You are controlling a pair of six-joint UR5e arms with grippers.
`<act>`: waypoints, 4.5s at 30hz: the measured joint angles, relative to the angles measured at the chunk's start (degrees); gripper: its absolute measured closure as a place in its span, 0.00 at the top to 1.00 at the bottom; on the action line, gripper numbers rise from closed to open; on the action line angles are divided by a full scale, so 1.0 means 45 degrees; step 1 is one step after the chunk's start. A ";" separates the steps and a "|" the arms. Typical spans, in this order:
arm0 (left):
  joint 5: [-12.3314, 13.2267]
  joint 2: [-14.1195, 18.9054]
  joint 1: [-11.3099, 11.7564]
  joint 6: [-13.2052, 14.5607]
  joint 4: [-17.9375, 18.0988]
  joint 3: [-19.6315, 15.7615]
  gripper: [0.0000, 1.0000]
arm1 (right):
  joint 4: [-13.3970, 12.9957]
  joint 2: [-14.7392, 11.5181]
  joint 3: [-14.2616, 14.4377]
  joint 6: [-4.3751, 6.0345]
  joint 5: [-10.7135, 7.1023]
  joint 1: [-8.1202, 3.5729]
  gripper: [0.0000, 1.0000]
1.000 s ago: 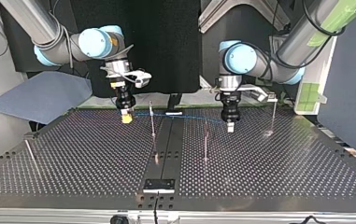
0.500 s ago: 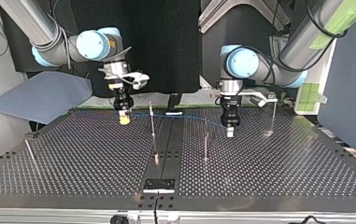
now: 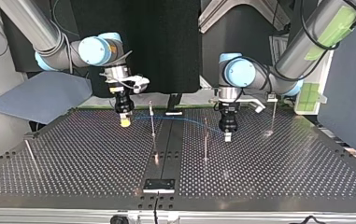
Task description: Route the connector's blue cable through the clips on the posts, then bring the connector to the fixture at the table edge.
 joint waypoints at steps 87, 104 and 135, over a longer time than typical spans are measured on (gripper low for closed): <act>0.0584 -0.1298 0.0742 -0.0286 -0.1619 0.1974 1.00 | 0.1393 0.1980 -0.3360 0.0103 -0.0783 -0.0485 0.00; 0.0269 -0.0995 0.0650 -0.0609 -0.3063 0.1705 1.00 | 0.1468 0.1993 -0.3358 0.0073 -0.0789 -0.0485 0.00; 0.1067 0.1464 -0.0148 -0.2161 -0.2214 -0.1332 1.00 | 0.1542 0.2005 -0.3357 0.0063 -0.0787 -0.0446 0.00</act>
